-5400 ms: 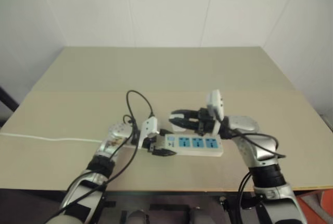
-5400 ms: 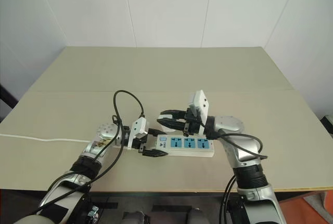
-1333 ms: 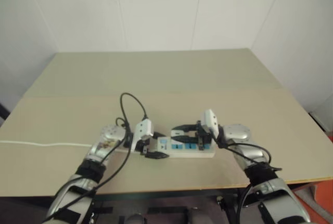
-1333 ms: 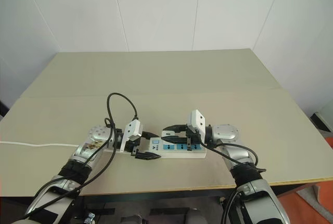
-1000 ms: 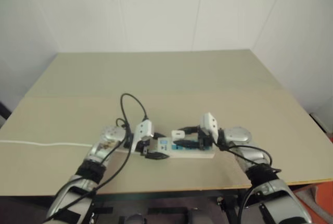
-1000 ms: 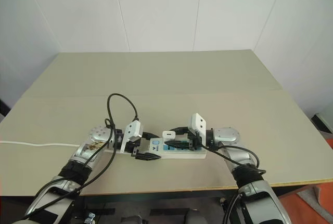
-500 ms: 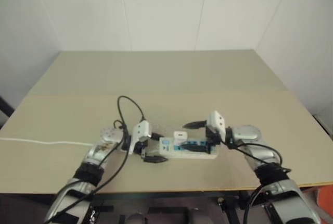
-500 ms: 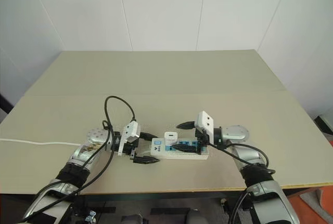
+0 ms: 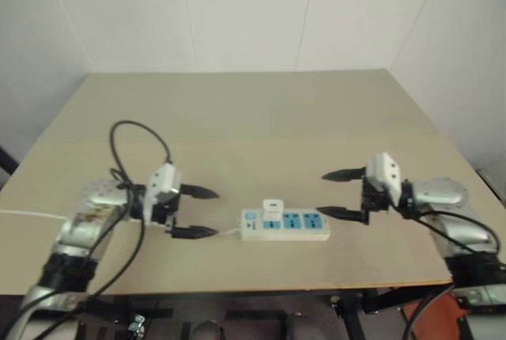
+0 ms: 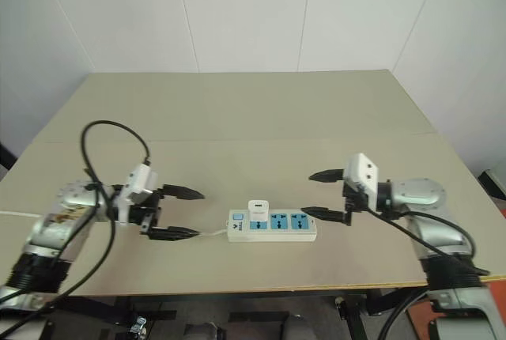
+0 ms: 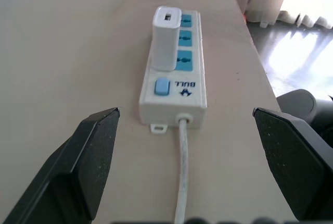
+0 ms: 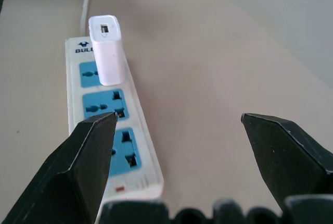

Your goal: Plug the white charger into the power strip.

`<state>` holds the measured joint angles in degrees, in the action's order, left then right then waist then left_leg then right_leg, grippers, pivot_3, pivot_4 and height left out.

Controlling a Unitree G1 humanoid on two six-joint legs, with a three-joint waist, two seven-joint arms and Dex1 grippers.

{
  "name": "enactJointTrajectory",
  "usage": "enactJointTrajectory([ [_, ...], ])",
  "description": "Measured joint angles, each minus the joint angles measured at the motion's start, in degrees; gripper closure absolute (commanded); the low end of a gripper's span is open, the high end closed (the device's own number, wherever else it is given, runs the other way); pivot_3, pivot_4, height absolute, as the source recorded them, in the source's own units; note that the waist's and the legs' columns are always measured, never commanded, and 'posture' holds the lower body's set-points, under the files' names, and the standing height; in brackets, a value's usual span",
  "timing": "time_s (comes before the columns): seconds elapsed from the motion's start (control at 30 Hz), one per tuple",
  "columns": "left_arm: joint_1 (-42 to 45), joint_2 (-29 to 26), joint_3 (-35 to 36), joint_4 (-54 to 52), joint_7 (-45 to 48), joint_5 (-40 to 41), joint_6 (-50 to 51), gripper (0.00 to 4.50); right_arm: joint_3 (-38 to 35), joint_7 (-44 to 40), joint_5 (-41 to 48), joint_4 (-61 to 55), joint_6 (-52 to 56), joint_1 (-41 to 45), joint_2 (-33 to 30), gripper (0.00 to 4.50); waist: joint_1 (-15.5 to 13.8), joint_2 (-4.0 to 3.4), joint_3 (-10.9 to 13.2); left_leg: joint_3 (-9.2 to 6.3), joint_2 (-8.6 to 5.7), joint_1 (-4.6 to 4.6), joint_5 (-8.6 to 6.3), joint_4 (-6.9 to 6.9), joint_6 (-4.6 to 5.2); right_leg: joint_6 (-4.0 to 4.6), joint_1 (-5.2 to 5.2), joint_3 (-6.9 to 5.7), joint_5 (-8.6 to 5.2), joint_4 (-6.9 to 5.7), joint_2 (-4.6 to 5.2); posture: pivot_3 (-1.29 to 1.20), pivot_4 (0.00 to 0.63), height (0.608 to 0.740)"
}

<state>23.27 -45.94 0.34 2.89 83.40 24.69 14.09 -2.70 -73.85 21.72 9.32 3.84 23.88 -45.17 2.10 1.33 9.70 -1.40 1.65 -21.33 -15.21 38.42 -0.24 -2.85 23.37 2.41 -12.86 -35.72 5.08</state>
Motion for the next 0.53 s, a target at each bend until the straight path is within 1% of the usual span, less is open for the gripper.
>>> enactJointTrajectory([
  [0.23, -3.0, -5.6, 5.3, 0.0, 1.0, 1.7, 0.8, 0.02, -5.2, 0.4, 2.1, -2.4, 1.8, -5.4, -3.7, 0.00, 0.1, -0.01, 0.0, 0.04, 0.01, 0.01, 0.00, -0.01, 0.00, 0.01, 0.01, 0.02, -0.01, -0.02, 0.00, 0.00, 0.150, 0.740],
  [0.53, -4.2, -6.1, 5.6, -1.4, 1.0, 2.7, 1.5, 0.02, -5.7, 1.4, 2.1, -4.4, 2.6, -6.4, -3.8, 0.00, 0.0, 0.01, 0.1, 0.05, 0.02, 0.00, 0.00, -0.01, 0.00, 0.01, 0.01, 0.01, -0.01, -0.02, 0.00, 0.00, 0.150, 0.740],
])
